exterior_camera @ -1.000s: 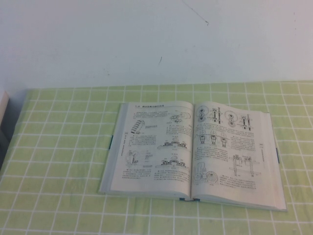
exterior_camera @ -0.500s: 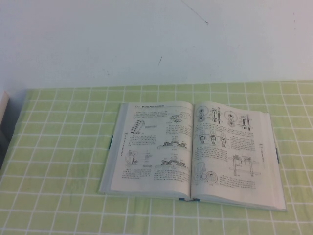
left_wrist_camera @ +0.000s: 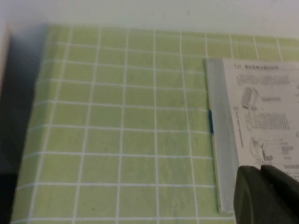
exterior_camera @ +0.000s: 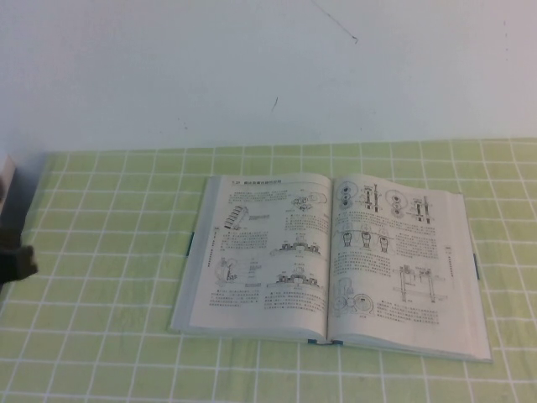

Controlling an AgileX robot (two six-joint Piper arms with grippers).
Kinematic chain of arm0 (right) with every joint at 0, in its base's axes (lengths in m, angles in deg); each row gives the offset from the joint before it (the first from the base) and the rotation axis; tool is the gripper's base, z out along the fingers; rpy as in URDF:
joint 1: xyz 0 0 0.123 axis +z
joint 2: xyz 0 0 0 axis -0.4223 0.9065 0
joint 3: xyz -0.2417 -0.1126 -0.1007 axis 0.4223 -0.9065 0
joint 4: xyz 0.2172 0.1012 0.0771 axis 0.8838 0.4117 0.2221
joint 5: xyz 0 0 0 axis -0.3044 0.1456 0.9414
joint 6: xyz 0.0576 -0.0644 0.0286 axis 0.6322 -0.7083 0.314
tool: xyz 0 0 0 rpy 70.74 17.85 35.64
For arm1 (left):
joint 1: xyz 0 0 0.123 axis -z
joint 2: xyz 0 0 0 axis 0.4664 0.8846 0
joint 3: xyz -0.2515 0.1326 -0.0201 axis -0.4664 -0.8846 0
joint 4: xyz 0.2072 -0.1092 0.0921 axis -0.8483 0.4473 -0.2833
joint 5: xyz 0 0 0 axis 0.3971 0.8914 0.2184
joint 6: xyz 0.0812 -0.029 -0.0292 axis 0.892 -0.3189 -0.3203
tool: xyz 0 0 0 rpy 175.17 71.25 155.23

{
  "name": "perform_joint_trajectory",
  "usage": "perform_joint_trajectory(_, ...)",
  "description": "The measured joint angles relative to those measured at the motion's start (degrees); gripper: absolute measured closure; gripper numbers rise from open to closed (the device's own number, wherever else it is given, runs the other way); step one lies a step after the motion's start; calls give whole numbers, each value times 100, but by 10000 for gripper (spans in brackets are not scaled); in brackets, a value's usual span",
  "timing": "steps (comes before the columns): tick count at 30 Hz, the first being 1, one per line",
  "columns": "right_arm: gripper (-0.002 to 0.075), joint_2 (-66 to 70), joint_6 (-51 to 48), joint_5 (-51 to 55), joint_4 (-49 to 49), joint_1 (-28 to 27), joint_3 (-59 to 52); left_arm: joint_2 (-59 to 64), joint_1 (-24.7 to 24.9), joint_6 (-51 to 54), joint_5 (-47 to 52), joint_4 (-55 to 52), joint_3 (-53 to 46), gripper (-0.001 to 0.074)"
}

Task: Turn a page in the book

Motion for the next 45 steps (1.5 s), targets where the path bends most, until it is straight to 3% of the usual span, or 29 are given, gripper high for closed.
perform_joint_trajectory(9,729,2515,-3508,672,2955,0,963,3053,101,2145,950,1987,1675,738)
perform_joint_trajectory(19,727,4172,-6351,734,5611,0,1214,5256,1447,2224,969,1583,3283,738)
perform_joint_trajectory(22,687,4536,-6943,966,6307,0,1223,5728,1707,2157,867,1349,3517,738)
perform_joint_trajectory(28,412,5391,-7272,1418,7149,0,1223,6329,1916,2134,832,1012,3581,738)
perform_joint_trajectory(31,330,5778,-7285,1446,7162,0,1223,6458,1916,2134,832,814,3589,738)
perform_joint_trajectory(45,296,6716,-6792,905,6588,0,1269,6787,1916,2134,780,643,3592,738)
